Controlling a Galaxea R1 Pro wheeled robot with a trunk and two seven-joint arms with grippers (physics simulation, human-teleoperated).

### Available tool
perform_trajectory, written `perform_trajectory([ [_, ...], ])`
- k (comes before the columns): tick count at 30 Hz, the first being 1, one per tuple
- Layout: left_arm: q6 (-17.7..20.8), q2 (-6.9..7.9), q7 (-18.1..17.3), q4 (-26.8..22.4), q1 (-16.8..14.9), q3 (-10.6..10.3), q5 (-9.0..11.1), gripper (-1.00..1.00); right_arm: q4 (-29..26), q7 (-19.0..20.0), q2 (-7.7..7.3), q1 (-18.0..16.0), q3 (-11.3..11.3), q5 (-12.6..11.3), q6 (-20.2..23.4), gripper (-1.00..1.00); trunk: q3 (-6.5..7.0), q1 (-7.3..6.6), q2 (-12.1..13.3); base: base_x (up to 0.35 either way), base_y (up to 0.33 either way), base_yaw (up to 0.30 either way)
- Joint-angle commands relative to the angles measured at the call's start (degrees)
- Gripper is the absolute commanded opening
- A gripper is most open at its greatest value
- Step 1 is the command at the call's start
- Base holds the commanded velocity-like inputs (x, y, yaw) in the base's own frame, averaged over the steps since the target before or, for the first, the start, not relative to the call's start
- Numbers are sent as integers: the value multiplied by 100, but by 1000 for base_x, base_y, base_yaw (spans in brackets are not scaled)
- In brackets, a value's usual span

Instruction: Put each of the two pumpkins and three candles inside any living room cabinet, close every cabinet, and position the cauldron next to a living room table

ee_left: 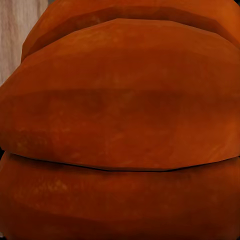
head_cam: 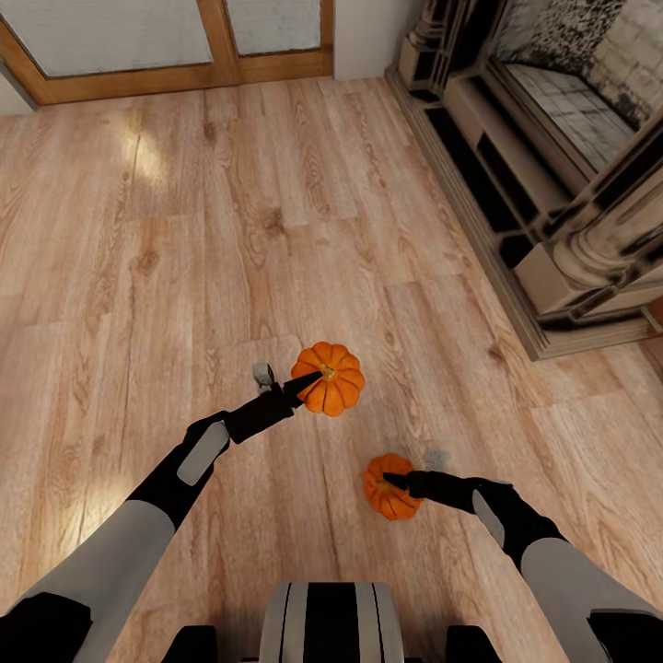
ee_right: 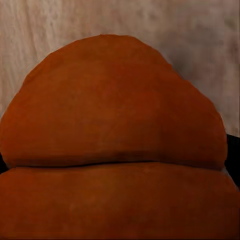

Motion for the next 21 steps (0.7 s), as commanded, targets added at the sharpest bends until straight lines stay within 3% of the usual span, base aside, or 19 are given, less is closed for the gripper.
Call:
perform_trajectory([
  [1, 2, -1, -2, 0, 0, 0, 3, -100, -1, 236, -22, 0, -22, 17, 1, -100, 0, 0, 0, 0, 0, 0],
  [4, 2, -1, -2, 0, 0, 0, 3, -100, -22, 751, -83, 0, -51, -8, 17, -100, 0, 0, 0, 0, 0, 0],
  [8, 2, -1, -2, 0, 0, 0, 3, -100, -164, 1071, -168, 0, -114, -31, 25, -100, 0, 0, 0, 0, 0, 0],
  [10, 2, -1, -2, 0, 0, 0, 3, -100, -194, 1124, -180, 0, -337, -28, 61, -100, 0, 0, 0, 0, 0, 0],
  [16, 2, -1, -2, 0, 0, 0, 3, -100, -585, 1211, -255, 0, -621, -26, 478, -100, 0, 0, 0, 0, 0, 0],
  [21, 2, -1, -2, 0, -1, 0, 3, -100, -660, 1235, -368, 0, -1079, -35, 541, -100, 0, 0, 0, 0, 0, 0],
])
